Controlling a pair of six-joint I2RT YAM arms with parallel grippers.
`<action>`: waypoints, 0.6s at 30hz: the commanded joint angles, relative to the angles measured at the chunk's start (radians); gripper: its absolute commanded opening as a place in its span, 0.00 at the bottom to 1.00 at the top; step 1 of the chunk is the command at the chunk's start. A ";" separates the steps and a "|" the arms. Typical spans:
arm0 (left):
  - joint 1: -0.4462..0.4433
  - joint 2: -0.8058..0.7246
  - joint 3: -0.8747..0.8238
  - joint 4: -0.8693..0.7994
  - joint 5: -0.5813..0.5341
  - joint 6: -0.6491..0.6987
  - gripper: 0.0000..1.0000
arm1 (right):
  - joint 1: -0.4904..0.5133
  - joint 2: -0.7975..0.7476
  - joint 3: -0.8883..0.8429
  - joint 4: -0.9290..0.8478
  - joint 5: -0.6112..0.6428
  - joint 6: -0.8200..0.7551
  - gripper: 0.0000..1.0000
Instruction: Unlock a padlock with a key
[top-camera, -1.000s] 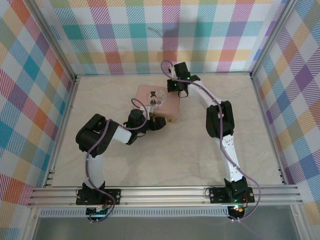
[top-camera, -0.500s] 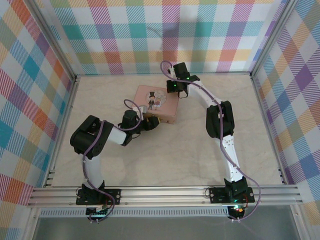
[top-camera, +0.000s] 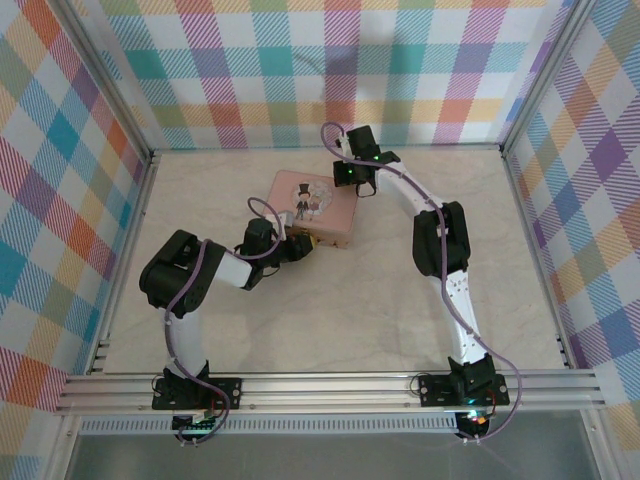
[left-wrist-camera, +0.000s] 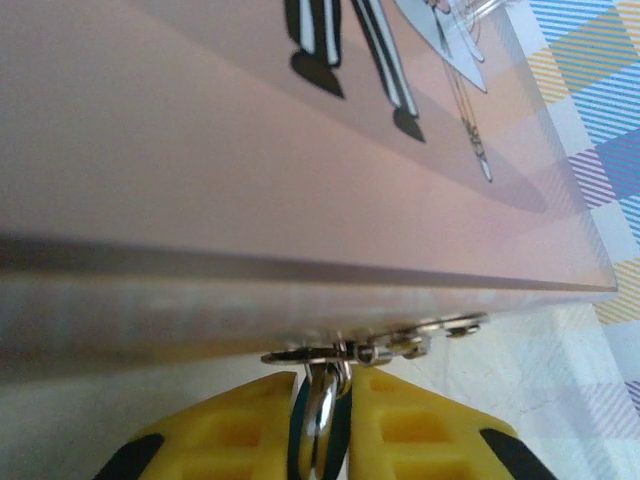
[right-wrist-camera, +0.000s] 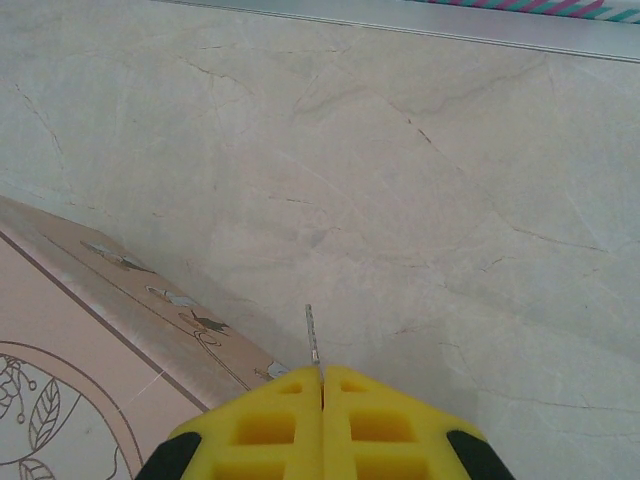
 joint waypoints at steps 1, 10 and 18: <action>0.015 -0.018 0.017 -0.069 0.012 0.017 0.12 | 0.022 -0.016 -0.046 -0.099 -0.022 -0.008 0.00; 0.015 -0.077 0.117 -0.491 0.090 0.099 0.07 | -0.021 -0.098 -0.079 -0.095 -0.021 0.016 0.00; 0.015 -0.111 0.218 -0.800 0.148 0.153 0.05 | -0.067 -0.244 -0.228 -0.083 0.023 0.068 0.00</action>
